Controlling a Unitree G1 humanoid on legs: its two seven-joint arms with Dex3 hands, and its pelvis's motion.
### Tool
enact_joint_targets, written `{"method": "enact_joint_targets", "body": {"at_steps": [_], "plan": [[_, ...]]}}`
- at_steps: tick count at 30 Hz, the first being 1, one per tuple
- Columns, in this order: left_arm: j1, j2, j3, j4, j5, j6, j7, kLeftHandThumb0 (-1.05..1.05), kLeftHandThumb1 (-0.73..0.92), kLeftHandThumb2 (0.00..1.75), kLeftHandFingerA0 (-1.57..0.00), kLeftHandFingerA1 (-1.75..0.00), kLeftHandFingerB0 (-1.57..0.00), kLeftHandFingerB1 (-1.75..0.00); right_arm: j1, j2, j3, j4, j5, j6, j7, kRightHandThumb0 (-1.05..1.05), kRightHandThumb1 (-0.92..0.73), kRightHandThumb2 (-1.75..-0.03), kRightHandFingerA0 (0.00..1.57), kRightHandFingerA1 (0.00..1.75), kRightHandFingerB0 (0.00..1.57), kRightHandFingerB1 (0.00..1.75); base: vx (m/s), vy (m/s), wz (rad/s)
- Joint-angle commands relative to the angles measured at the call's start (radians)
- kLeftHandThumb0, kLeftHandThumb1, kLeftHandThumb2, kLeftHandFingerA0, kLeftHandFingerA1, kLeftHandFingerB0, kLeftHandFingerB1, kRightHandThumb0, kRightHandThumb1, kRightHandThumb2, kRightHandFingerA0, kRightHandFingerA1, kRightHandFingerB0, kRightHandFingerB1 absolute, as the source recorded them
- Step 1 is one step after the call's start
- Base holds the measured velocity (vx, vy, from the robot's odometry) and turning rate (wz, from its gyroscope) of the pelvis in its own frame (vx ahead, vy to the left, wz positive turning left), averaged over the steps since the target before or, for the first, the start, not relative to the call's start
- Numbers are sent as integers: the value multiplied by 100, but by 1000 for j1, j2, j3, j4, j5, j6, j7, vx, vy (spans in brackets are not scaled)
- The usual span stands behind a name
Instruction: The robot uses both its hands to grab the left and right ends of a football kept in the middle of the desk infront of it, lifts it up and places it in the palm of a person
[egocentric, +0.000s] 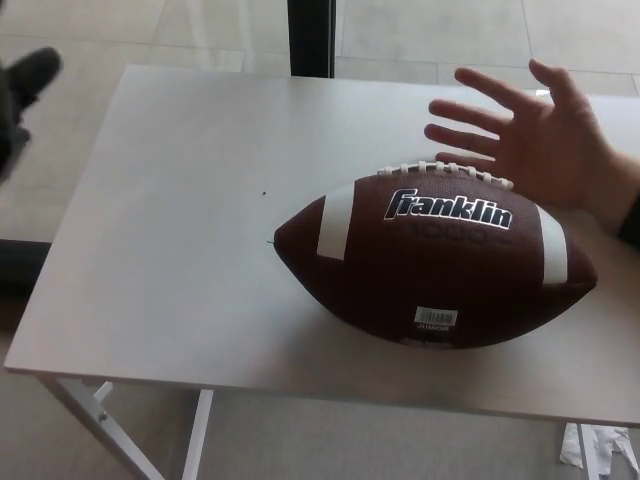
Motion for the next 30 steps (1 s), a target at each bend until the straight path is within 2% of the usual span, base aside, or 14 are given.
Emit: {"method": "enact_joint_targets", "body": {"at_steps": [1,5,8,9,10,11,15,18,20,21,22,23,28,30], "plan": [[58,-14,-124,0,98,131,46,-83,78,116,-17,-53,-3,-41,10,48,56,18,-2,102,-54,-83,-83,-65,47,42,32,31,0,0,0],[77,-54,-164,36,107,110,59,-87,92,76,-21,-47,-10,-33,11,50,97,66,-48,98,-78,-79,-66,-105,46,55,23,44,0,0,0],[106,-47,-208,44,141,96,43,-87,80,118,-10,-52,-4,-40,18,65,111,96,-46,91,-83,-78,-84,-66,54,45,31,30,0,0,0],[112,-50,-215,46,144,89,42,-37,48,112,-2,-52,0,-50,13,72,110,103,-42,100,-96,-80,-82,-65,56,47,35,31,0,0,0],[115,-51,-222,50,149,86,42,-91,92,79,-16,-48,-10,-33,13,72,122,112,-61,90,-104,-81,-83,-66,57,47,35,31,0,0,0],[123,-56,-231,54,154,80,41,-90,92,79,-17,-49,-12,-35,12,71,131,127,-76,92,-113,-85,-70,-105,49,56,27,45,0,0,0],[140,-66,-247,58,162,81,37,-90,92,80,-18,-51,-11,-35,18,82,159,148,-111,71,-141,-77,-84,-66,58,43,34,31,0,0,0],[153,-61,-267,65,184,75,36,-92,92,80,-16,-53,-13,-35,25,70,185,182,-126,66,-120,-78,-70,-106,48,56,21,44,0,0,0],[167,-72,-270,77,188,64,43,-91,91,78,-21,-55,-18,-37,41,83,199,204,-134,37,-114,-80,-88,-67,52,39,31,30,0,0,0],[169,-73,-273,86,194,53,41,-89,92,79,-20,-53,-14,-35,46,89,206,206,-142,34,-122,-82,-71,-106,47,54,24,45,0,0,0],[170,-72,-277,97,208,42,43,-85,78,116,-17,-56,-7,-42,50,97,218,202,-154,40,-135,-82,-88,-67,56,41,31,30,0,0,0],[170,-76,-279,104,213,41,46,-89,92,81,-21,-52,-10,-30,55,106,223,197,-154,47,-143,-82,-87,-67,55,40,33,31,0,0,0],[157,-125,-281,142,204,49,45,-86,80,116,-13,-54,-5,-36,82,173,252,193,-146,12,-147,-93,-75,-109,49,54,31,46,0,0,0],[150,-169,-279,161,192,58,59,-93,92,80,-18,-51,-9,-27,100,207,287,179,-168,-7,-156,-91,-77,-111,48,55,30,46,0,0,0]]}}
